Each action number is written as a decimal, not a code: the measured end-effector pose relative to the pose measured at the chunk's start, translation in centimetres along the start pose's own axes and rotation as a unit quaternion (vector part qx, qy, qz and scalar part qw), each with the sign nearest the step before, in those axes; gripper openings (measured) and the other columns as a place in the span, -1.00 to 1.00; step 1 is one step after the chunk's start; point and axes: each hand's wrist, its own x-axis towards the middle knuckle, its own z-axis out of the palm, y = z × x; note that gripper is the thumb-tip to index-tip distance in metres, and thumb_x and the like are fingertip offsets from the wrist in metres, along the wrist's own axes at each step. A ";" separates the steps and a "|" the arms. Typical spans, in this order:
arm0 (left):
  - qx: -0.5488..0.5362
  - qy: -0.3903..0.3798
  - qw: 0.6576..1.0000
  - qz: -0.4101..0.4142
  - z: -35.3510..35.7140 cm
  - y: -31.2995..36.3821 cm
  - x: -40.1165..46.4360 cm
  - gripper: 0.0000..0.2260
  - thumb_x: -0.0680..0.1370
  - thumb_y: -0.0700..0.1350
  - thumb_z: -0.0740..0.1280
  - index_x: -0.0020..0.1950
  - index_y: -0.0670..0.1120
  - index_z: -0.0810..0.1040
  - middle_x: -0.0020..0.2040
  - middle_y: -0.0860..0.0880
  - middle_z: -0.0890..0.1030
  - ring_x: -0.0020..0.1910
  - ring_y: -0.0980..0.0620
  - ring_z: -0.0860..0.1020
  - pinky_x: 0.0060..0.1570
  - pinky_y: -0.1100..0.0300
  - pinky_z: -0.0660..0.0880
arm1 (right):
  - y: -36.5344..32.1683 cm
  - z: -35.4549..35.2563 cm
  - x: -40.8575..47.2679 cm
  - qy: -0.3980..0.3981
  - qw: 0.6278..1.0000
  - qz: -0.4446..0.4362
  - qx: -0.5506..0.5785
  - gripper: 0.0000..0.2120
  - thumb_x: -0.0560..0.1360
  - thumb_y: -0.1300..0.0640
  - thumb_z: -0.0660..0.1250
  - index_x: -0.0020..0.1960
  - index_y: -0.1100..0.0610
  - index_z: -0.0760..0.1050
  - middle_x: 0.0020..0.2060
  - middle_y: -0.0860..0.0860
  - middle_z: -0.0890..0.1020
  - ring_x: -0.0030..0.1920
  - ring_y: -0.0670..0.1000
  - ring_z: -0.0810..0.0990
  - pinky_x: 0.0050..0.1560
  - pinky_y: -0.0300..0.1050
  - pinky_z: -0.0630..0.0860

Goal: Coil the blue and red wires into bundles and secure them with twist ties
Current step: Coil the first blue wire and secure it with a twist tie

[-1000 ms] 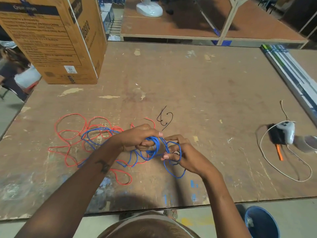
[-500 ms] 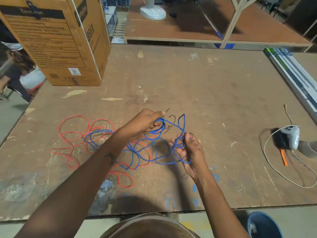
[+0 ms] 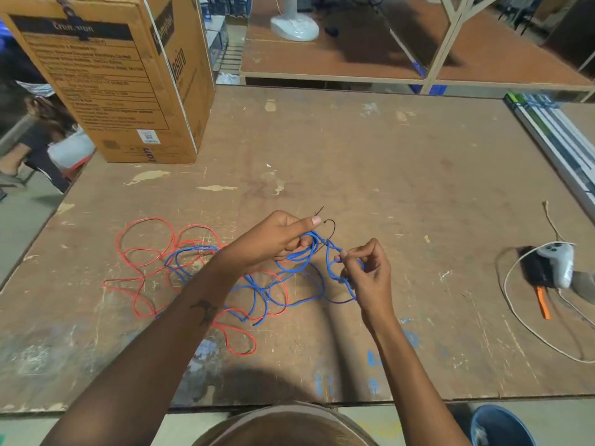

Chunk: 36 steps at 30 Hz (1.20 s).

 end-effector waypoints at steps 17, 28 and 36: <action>-0.320 0.242 0.911 -0.092 1.1 -3.7 3.3 -0.64 0.73 0.02 0.28 -0.18 -0.15 0.47 -0.60 0.11 0.27 -0.69 0.17 0.10 -0.68 0.30 0.02 | -2.2 -1.4 0.1 -0.140 0.847 0.256 0.445 -0.45 0.57 0.23 0.10 0.56 0.26 0.33 0.59 0.24 0.43 -0.22 0.00 0.62 -0.44 -0.27 0.46; -0.029 0.095 0.986 -0.134 2.6 -5.9 2.4 -0.54 0.71 0.10 0.32 -0.08 -0.28 0.69 -0.54 0.03 0.22 -0.62 0.13 0.05 -0.55 0.32 -0.01 | -1.8 1.2 2.5 0.137 0.988 0.060 0.032 -0.75 0.70 0.07 0.41 -0.10 0.10 0.43 -0.35 -0.10 0.61 -0.10 0.06 0.74 -0.15 0.02 0.64; 0.229 -0.053 0.968 -0.082 4.0 -5.3 0.6 -0.47 0.65 0.30 0.29 -0.31 -0.01 0.74 -0.54 0.01 0.15 -0.52 0.01 0.12 -0.43 0.14 0.14 | -2.3 0.4 4.5 0.109 0.951 0.089 -0.277 -0.62 0.59 -0.04 0.51 -0.18 0.16 0.43 -0.49 0.02 0.57 -0.55 0.08 0.65 -0.35 -0.04 0.52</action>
